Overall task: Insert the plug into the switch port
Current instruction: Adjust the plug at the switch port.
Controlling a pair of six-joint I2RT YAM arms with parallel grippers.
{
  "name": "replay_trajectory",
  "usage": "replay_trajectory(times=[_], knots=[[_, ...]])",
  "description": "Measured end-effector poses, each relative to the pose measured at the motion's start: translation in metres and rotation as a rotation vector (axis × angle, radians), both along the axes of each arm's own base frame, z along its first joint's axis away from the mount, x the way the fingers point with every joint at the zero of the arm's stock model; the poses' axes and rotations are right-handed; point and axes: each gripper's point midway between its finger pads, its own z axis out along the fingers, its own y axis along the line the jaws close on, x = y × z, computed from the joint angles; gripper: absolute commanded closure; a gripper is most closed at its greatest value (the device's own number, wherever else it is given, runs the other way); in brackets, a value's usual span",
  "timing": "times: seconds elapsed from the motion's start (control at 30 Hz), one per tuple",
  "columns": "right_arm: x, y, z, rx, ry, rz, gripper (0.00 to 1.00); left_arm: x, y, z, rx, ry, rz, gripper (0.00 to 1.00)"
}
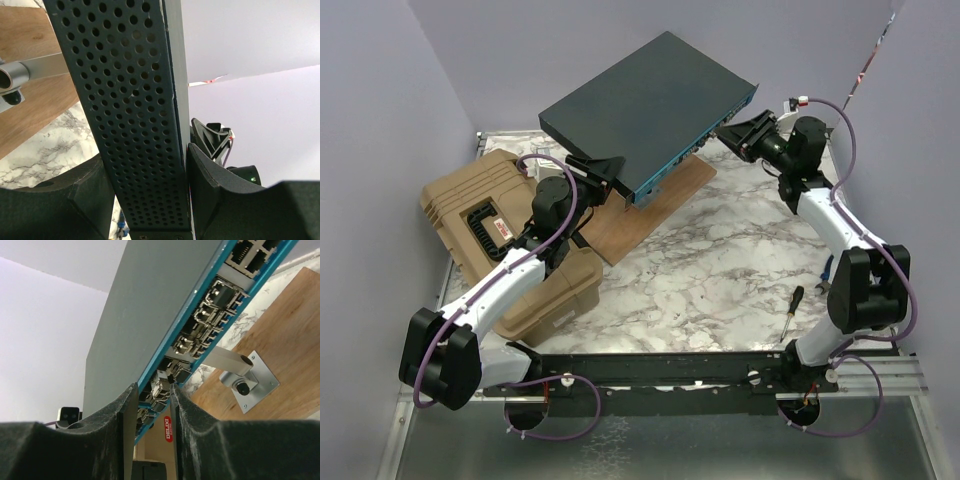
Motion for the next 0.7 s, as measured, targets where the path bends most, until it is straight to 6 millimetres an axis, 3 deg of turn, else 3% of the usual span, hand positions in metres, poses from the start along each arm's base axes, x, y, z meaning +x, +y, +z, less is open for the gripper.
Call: replay_trajectory(times=[0.23, 0.7], knots=[[0.003, 0.003, -0.008, 0.025, 0.029, 0.018, 0.68, 0.000, 0.000, 0.000, -0.001, 0.000, 0.000, 1.00], [0.007, 0.008, -0.013, 0.079, 0.056, 0.045, 0.89, 0.000, 0.000, 0.001, -0.017, 0.008, -0.001, 1.00]])
